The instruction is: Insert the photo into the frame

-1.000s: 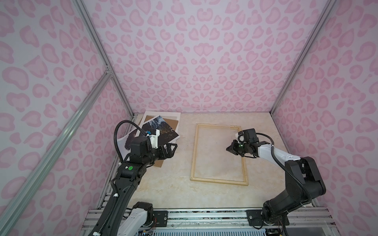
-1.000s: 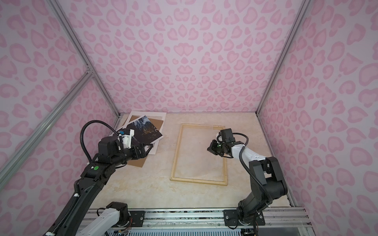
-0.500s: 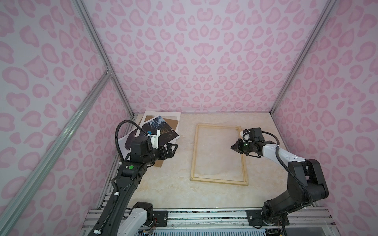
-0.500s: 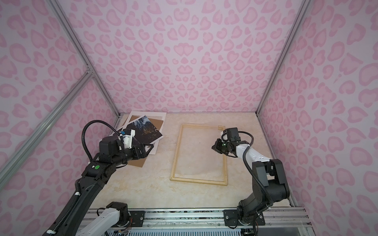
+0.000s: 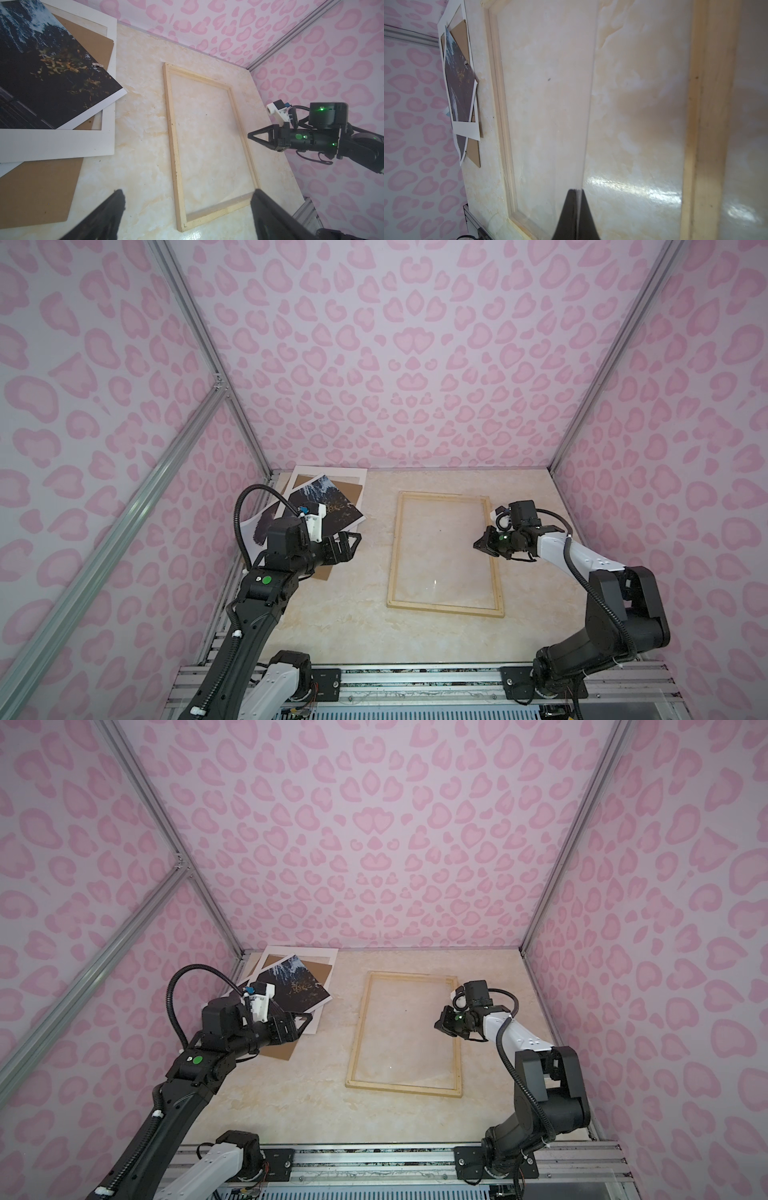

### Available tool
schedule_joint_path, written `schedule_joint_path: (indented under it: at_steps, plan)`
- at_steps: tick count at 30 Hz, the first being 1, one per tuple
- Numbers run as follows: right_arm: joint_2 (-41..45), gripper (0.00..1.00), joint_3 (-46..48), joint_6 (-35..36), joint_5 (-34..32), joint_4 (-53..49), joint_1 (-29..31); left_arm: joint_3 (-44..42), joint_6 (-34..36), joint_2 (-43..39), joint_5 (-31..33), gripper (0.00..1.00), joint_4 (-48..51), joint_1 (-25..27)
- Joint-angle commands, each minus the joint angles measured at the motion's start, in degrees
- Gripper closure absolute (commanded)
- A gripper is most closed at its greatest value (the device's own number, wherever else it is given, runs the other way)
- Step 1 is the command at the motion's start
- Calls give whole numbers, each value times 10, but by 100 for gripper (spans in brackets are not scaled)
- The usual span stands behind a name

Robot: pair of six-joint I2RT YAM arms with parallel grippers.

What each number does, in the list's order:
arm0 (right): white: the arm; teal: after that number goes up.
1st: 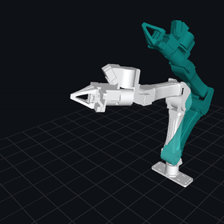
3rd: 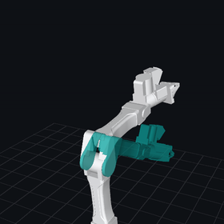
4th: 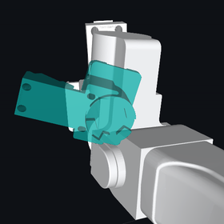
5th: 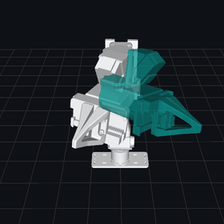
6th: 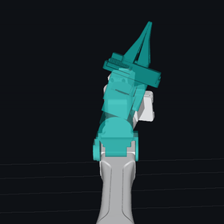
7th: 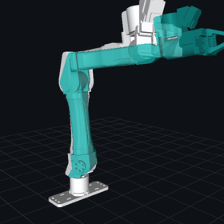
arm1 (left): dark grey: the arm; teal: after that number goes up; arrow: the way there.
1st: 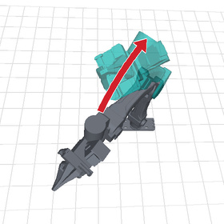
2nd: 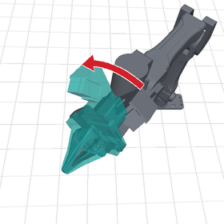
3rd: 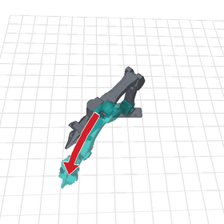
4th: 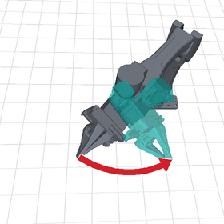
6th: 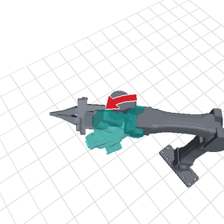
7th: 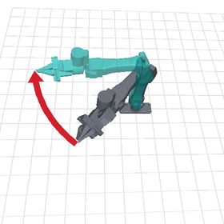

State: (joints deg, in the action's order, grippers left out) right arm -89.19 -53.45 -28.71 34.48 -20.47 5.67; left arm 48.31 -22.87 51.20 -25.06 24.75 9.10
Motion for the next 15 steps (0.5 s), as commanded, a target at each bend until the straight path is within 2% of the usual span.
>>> schedule_joint_path:
  at_steps: [1,15]
  plan:
    - [5,100,7,11,-8,-10,-6,-2,2,0,-3,3,-13,-1]
    - [-8,100,5,13,-11,2,-8,-2,0,5,-3,3,-15,-1]
